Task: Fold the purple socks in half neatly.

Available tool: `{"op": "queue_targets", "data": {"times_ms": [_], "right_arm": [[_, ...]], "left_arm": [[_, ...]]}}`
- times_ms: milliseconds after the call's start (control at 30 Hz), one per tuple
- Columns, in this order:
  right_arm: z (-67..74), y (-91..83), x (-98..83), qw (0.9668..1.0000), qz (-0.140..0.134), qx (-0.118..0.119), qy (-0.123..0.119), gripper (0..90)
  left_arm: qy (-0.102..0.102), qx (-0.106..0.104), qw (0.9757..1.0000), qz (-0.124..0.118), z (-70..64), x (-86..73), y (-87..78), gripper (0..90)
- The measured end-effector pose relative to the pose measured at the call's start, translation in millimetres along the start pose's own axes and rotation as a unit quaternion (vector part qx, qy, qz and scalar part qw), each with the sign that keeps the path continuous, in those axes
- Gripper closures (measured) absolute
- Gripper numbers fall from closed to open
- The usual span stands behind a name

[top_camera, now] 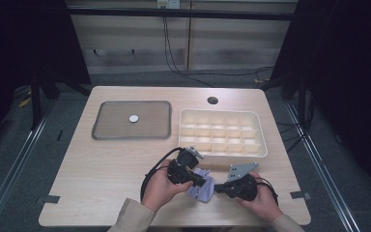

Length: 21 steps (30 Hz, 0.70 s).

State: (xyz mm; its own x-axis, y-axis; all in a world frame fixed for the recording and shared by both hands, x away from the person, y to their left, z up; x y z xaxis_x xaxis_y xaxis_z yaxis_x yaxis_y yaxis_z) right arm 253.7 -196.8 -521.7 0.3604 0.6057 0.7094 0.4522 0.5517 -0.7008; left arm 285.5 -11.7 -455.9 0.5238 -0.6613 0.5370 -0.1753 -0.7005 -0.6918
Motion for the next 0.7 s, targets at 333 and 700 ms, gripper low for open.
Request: {"op": "queue_targets", "data": {"times_ms": [333, 700], "right_arm": [[0.3, 0.0, 0.0, 1.0000, 0.000, 0.001, 0.001, 89.8], [0.9, 0.0, 0.2, 1.0000, 0.001, 0.000, 0.002, 89.9]], "left_arm": [[-0.005, -0.001, 1.0000, 0.003, 1.1, 0.9, 7.3, 81.9], [-0.004, -0.002, 0.9999, 0.010, 2.5, 1.1, 12.3, 81.9]]}}
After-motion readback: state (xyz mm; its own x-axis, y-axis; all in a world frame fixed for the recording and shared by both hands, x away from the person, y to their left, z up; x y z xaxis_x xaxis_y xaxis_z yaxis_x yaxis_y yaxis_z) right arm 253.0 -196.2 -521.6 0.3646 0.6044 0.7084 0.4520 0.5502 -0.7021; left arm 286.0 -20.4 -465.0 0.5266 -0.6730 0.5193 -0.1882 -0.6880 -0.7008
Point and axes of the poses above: each handheld gripper's, and its own axes: y roughly forward along the jaws, x roughly out of its top, z roughly to its left, the point moved 3 cm from there along y, roughly forward along the jaws, and after that the axes turned 12 degrees about -x, right-handed, at the moved point
